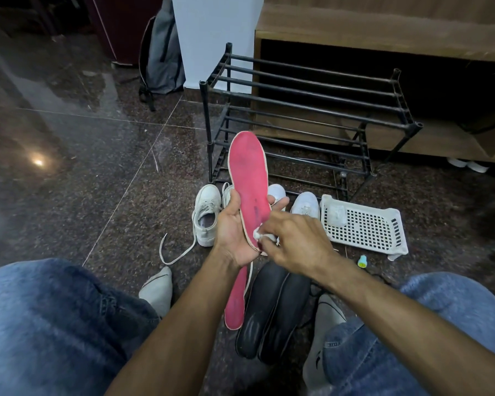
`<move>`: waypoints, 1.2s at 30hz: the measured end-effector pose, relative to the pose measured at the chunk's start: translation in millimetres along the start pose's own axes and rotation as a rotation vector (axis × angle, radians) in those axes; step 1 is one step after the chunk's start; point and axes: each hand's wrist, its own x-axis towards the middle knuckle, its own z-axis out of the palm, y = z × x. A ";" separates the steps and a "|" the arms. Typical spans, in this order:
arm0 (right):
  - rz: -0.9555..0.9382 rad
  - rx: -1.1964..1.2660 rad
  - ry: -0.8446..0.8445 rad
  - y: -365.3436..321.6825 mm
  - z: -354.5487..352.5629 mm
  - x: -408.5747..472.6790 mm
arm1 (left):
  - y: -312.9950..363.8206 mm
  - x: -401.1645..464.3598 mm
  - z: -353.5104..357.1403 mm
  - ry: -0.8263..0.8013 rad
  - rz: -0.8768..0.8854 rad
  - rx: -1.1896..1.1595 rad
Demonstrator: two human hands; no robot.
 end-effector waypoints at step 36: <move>0.135 0.118 0.187 4.9 13.8 17.2 | 2.3 -1.2 -8.4 0.021 -0.020 0.029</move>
